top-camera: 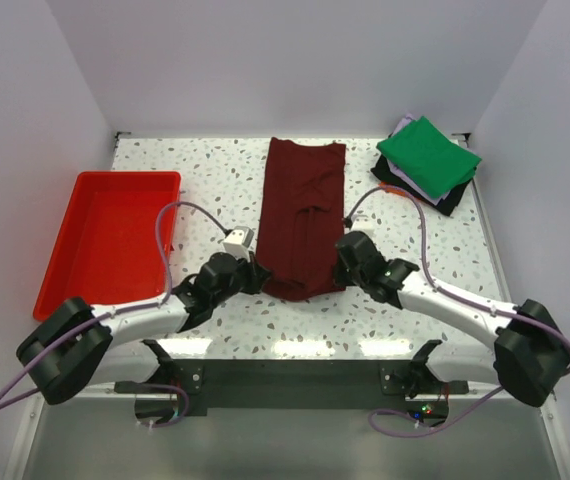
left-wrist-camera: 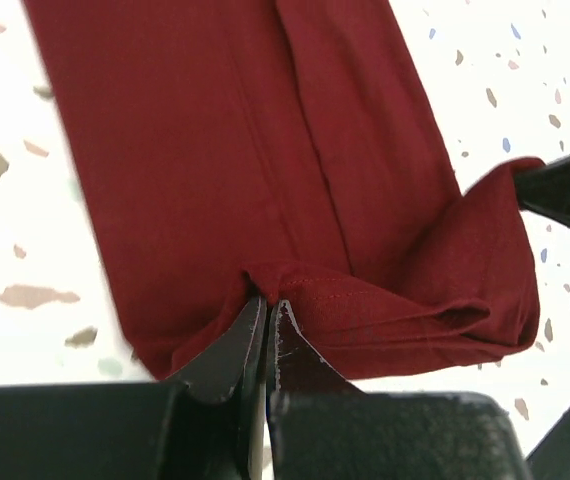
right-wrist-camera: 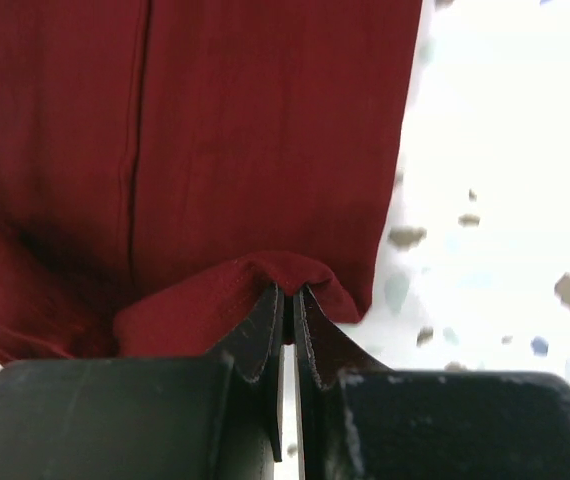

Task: Fold and stack the t-shirts
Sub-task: Fold the tshirt

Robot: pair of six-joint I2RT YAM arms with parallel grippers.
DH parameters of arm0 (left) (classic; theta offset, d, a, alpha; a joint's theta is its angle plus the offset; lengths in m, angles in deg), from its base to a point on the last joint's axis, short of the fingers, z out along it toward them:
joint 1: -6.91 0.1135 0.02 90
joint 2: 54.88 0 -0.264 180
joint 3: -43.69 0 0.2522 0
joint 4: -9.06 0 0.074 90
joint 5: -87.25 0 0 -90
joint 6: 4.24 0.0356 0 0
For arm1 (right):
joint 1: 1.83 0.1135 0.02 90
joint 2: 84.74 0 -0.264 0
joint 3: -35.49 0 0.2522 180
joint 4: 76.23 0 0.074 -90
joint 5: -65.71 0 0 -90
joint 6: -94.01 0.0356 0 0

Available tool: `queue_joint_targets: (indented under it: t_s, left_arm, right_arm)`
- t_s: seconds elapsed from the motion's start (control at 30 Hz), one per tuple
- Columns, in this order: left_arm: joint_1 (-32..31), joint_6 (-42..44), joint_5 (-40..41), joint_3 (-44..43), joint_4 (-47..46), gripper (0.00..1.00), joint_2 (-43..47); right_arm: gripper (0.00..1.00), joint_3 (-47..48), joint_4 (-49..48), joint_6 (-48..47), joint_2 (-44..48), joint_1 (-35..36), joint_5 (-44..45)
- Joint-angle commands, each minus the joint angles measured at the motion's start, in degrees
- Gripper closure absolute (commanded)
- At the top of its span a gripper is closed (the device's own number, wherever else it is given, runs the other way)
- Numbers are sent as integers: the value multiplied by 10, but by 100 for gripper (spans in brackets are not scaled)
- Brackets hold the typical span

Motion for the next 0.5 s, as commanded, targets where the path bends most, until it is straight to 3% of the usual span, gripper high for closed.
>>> queue_joint_targets:
  t_s: [0.0, 0.47]
  left_arm:
    - [20, 39, -29, -44, -95, 100, -43]
    - [155, 49, -105, -157, -234, 100, -233]
  right_arm:
    - [100, 52, -75, -51, -39, -27, 8]
    - [100, 193, -146, -111, -222, -151, -48]
